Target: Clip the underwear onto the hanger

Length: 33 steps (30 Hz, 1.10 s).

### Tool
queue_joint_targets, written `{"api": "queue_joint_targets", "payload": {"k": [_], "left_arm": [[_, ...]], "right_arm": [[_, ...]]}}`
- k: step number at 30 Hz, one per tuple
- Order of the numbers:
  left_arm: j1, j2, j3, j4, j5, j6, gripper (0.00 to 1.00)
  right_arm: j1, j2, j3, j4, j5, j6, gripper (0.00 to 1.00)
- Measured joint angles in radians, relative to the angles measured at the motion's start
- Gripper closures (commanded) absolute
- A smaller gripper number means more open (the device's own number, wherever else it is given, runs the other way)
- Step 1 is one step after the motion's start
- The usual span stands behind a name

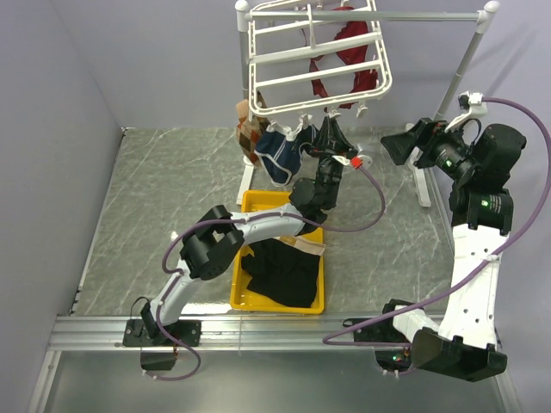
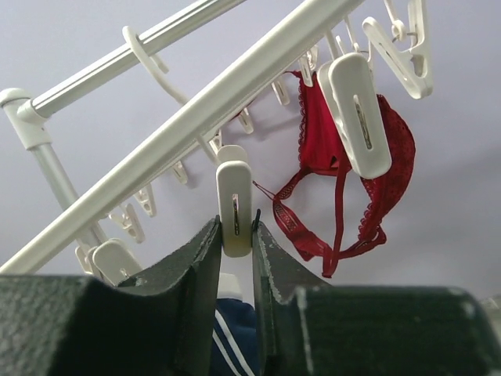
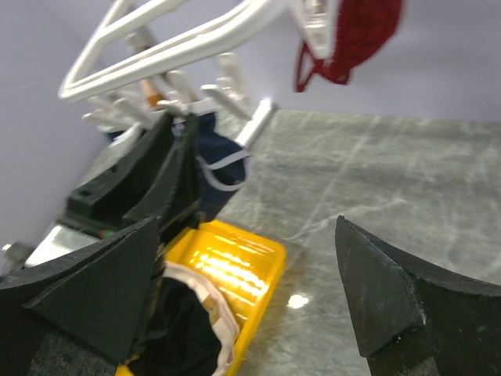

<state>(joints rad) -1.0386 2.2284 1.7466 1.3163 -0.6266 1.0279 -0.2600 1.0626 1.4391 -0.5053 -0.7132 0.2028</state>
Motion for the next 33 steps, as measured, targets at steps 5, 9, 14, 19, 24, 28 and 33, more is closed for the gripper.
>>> {"api": "queue_joint_targets", "payload": {"k": [5, 9, 14, 19, 24, 28, 33], "left_arm": [[0.002, -0.014, -0.027, 0.0, -0.002, -0.027, 0.77], [0.002, -0.056, -0.085, -0.001, 0.0, -0.061, 0.78], [0.002, -0.127, -0.171, 0.0, 0.008, -0.109, 0.8], [0.003, -0.161, -0.206, 0.003, 0.019, -0.145, 0.8], [0.003, -0.172, -0.222, 0.003, 0.029, -0.175, 0.8], [0.003, -0.19, -0.256, 0.0, 0.045, -0.198, 0.83], [0.004, -0.23, -0.31, 0.0, 0.055, -0.23, 0.83]], "right_arm": [[0.0, 0.0, -0.03, 0.046, -0.096, 0.042, 0.0], [0.0, 0.002, -0.061, 0.114, -0.145, 0.104, 0.0], [0.0, 0.007, -0.099, 0.237, -0.219, 0.201, 0.07], [0.01, 0.029, -0.103, 0.367, -0.285, 0.302, 0.16], [0.069, 0.055, -0.101, 0.422, -0.322, 0.323, 0.22], [0.121, 0.088, -0.079, 0.407, -0.326, 0.287, 0.27], [0.138, 0.105, -0.06, 0.409, -0.356, 0.277, 0.32]]}}
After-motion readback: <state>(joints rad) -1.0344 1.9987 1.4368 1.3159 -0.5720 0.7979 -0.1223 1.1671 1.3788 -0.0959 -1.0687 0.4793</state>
